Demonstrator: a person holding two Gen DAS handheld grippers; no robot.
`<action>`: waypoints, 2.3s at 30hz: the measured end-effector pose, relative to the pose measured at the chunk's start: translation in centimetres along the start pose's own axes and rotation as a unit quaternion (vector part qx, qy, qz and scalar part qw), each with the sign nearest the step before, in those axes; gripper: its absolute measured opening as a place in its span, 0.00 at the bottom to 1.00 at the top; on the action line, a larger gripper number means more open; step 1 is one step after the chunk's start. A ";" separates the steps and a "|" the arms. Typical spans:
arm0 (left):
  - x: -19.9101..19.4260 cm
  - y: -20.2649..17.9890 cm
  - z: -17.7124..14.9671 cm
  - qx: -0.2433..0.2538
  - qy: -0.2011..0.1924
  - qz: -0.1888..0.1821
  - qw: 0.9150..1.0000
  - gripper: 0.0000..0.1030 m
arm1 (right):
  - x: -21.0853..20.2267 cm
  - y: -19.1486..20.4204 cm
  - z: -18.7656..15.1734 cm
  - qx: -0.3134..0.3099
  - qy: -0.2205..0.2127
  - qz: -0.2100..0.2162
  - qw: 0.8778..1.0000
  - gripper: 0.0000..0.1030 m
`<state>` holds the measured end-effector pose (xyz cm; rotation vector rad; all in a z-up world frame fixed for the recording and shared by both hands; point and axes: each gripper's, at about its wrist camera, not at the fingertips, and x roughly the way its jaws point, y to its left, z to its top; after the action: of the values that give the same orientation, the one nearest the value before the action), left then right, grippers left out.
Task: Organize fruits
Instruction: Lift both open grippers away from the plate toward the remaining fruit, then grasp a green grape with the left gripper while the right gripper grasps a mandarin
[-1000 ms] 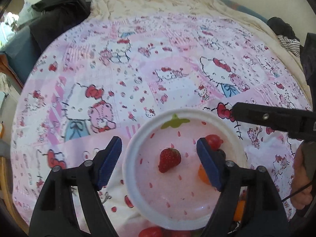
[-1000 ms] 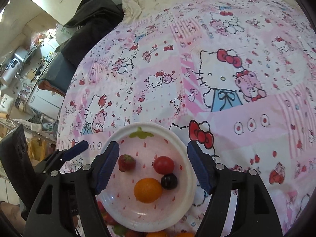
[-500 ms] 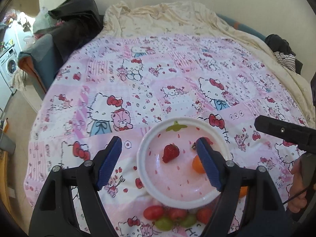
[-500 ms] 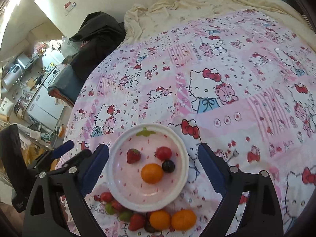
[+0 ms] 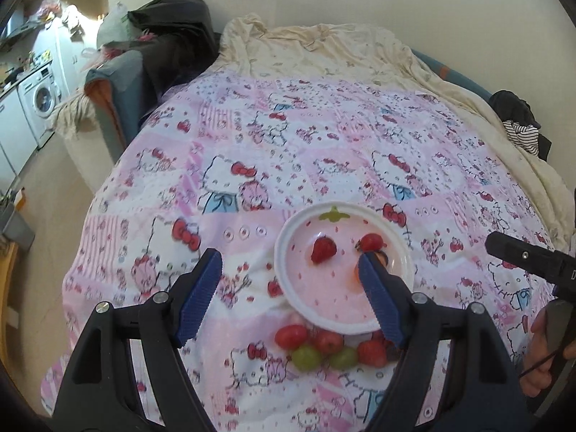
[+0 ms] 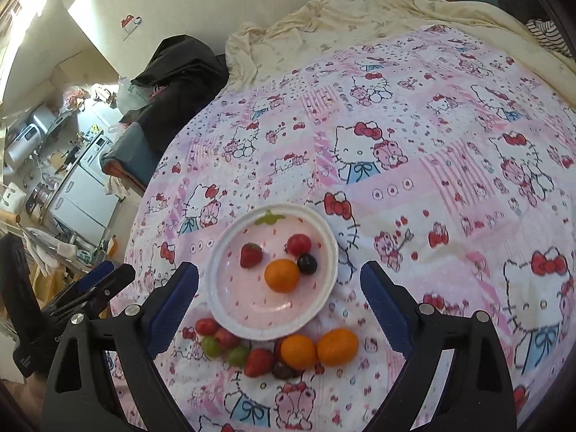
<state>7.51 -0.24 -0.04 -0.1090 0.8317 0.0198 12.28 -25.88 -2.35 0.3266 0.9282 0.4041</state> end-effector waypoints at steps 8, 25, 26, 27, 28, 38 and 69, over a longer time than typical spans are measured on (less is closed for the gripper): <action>-0.6 0.9 -2.4 -0.012 0.027 0.007 1.000 0.73 | -0.7 -0.3 -2.7 0.013 0.017 -0.011 1.000 0.91; 5.2 2.7 -6.6 -0.036 0.173 0.006 0.984 0.70 | 0.3 -3.9 -3.7 0.117 0.054 -0.012 0.992 0.91; 5.8 2.4 -7.0 -0.029 0.185 0.004 0.982 0.65 | 0.4 -3.9 -3.7 0.119 0.054 -0.013 0.991 0.91; 6.2 2.2 -7.3 -0.023 0.192 0.003 0.981 0.62 | 0.5 -4.1 -3.6 0.122 0.055 -0.013 0.991 0.91; 6.9 1.5 -7.8 -0.010 0.204 -0.003 0.979 0.58 | 0.6 -4.2 -3.6 0.125 0.057 -0.012 0.990 0.91; 9.8 -1.9 -8.6 0.042 0.216 -0.025 0.975 0.44 | 0.6 -4.8 -3.5 0.139 0.065 0.014 0.988 0.91; 3.2 0.5 -5.3 -0.010 0.141 -0.027 0.990 0.25 | 8.7 -7.8 -6.3 0.172 0.206 -0.044 0.962 0.48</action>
<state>5.70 -0.36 -6.00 -0.1550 1.1111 -0.0391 13.19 -28.01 -15.40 0.5290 1.4219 0.2276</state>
